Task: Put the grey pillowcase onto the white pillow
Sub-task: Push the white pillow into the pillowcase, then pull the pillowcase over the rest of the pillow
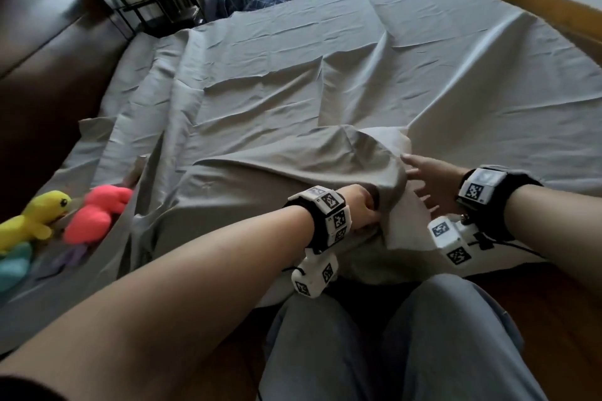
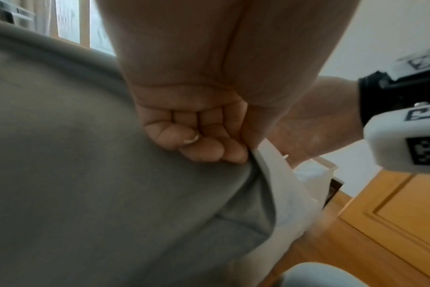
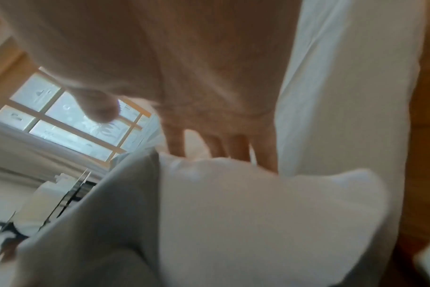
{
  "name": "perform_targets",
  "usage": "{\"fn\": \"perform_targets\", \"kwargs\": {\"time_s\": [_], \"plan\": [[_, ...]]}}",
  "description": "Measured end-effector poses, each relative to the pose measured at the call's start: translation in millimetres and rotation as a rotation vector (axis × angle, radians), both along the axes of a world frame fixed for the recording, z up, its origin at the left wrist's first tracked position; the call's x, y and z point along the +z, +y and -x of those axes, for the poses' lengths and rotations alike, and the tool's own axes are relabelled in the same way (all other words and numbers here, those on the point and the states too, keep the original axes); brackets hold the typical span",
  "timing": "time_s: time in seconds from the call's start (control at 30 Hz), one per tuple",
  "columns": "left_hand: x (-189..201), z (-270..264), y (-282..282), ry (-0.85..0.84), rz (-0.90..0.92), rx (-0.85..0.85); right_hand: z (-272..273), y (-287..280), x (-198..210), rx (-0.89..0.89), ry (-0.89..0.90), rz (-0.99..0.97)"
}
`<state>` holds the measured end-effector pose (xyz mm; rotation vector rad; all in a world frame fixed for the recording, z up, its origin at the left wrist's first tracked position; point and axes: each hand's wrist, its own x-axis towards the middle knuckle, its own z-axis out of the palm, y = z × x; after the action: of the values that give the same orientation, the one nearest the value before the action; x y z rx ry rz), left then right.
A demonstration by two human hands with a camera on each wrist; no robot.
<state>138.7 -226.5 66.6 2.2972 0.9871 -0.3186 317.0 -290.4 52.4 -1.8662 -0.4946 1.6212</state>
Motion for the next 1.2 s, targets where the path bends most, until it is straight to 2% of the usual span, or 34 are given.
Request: {"fn": "perform_targets", "kwargs": {"time_s": [0.1, 0.17, 0.2, 0.27, 0.4, 0.53, 0.67, 0.77, 0.9, 1.07, 1.2], "plan": [[10, 16, 9, 0.034, 0.021, 0.108, 4, 20, -1, -0.106, -0.553, -0.034], [15, 32, 20, 0.095, -0.016, 0.131, 17, 35, 9, -0.052, -0.899, -0.107], [17, 41, 26, 0.132, -0.053, 0.134, 30, 39, 18, -0.034, -1.026, -0.157], [22, 65, 39, 0.217, -0.133, 0.170, 59, 53, 30, 0.014, -1.145, -0.292], [27, 129, 70, 0.318, -0.259, 0.311, 123, 84, 36, 0.364, -1.098, -0.359], [20, 208, 98, 0.320, -0.302, 0.550, 196, 114, 28, 0.583, -1.070, -0.500], [0, 275, 111, 0.348, -0.267, 0.753, 264, 143, 13, 0.800, -1.122, -0.521], [-18, 312, 116, 0.364, -0.204, 0.840, 307, 164, 4, 0.864, -1.218, -0.556], [-37, 342, 120, 0.365, -0.163, 0.864, 338, 194, -4, 0.877, -1.288, -0.558], [-55, 353, 118, 0.393, -0.090, 0.836, 345, 207, -11, 0.945, -1.323, -0.520], [-58, 350, 111, 0.370, -0.167, 0.799, 337, 203, -6, 0.948, -1.344, -0.563]]}}
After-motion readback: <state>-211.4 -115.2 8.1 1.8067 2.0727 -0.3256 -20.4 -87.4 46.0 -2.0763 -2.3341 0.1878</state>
